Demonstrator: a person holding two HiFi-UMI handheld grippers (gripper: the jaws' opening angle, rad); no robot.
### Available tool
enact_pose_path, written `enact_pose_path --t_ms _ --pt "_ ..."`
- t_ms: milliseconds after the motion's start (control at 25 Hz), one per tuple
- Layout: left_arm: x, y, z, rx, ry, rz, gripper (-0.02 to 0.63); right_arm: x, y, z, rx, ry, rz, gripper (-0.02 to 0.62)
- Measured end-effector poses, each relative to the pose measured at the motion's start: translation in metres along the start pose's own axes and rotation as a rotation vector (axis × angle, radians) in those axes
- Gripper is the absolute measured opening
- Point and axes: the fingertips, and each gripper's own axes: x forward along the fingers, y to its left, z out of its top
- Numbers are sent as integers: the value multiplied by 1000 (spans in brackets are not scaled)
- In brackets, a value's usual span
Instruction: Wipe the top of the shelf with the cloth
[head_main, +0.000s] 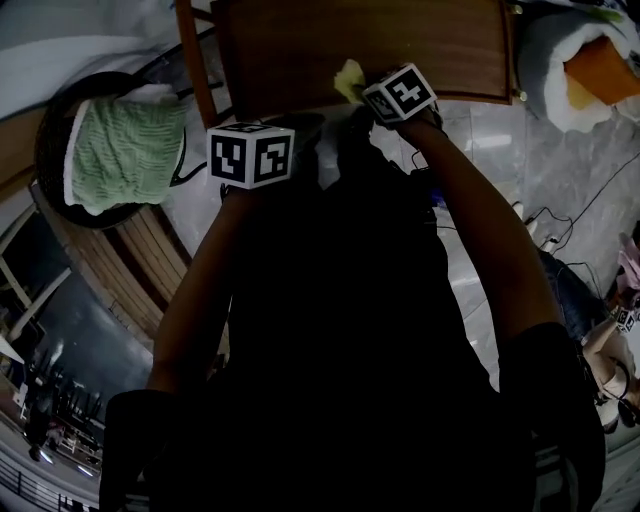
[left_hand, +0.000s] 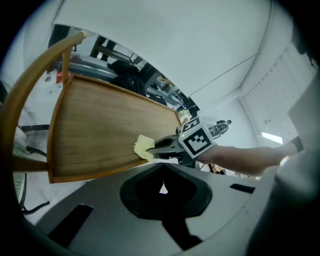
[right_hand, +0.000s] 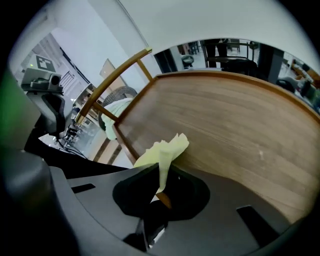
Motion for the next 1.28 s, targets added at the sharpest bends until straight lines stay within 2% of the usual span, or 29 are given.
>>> enact_pose_path --t_ms 120,320,560,760,960,1080,1160,1280 --pt "26 -18 10 26 23 -19 11 -30 -40 -30 64 -18 -54 44" --pt "65 -49 26 14 39 -61 11 -80 -103 -70 124 -68 -130 46" --pt "108 -78 32 43 62 -47 11 -132 -173 -122 204 -135 -222 46" --pt "126 -102 34 43 56 -50 11 -171 -222 -168 286 -116 -319 46" --pt "128 -110 33 50 46 -38 11 -186 -242 -175 282 -132 -376 46" --pt "125 -108 29 45 33 -27 11 -182 -242 -171 323 -173 -367 45" --pt "124 -109 29 45 25 -22 11 -187 -239 -163 314 -229 -338 44" --pt "116 -116 42 69 -19 -29 11 -215 -221 -131 235 -390 -280 44"
